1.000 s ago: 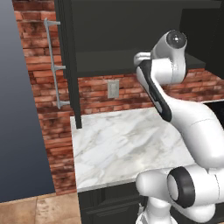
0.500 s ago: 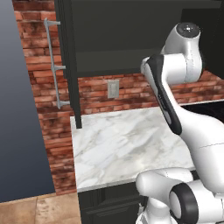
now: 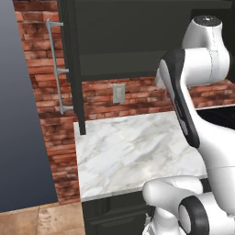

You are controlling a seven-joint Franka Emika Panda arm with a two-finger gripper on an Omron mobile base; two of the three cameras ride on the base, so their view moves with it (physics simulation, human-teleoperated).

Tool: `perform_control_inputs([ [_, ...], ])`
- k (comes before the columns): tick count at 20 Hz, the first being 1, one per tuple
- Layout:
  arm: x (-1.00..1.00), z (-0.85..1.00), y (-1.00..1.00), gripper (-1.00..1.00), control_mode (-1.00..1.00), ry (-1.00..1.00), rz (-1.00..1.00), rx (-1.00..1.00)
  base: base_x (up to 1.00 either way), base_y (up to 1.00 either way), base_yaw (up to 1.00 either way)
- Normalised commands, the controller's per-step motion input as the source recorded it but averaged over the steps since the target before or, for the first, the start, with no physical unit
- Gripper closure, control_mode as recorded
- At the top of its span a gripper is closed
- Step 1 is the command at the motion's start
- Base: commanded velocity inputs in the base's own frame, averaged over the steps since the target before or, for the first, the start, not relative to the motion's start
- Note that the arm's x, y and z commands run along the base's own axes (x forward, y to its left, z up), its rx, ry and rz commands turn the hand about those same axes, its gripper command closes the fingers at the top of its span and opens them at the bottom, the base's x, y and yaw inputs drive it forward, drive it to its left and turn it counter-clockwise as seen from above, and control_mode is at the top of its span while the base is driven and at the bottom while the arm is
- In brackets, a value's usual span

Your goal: Pick the sweet potatos from the cabinet and place them in one bowl. Pick the lemon from the sink and place it in the other bowl.

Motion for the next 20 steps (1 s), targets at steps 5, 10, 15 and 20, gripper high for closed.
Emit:
perform_control_inputs([
  [5, -0.46, -0.34, 0.11, 1.00, -1.00, 0.08, 0.04, 0.00, 0.00, 0.00, 0.00],
  [10, -0.30, -0.37, 0.02, 1.00, -1.00, 0.00, 0.02, 0.00, 0.00, 0.00, 0.00],
  [15, -0.18, -0.21, 0.00, 1.00, -1.00, 0.01, 0.02, 0.00, 0.00, 0.00, 0.00],
  [20, -0.03, -0.09, 0.00, 1.00, -1.00, 0.00, 0.01, 0.00, 0.00, 0.00, 0.00],
])
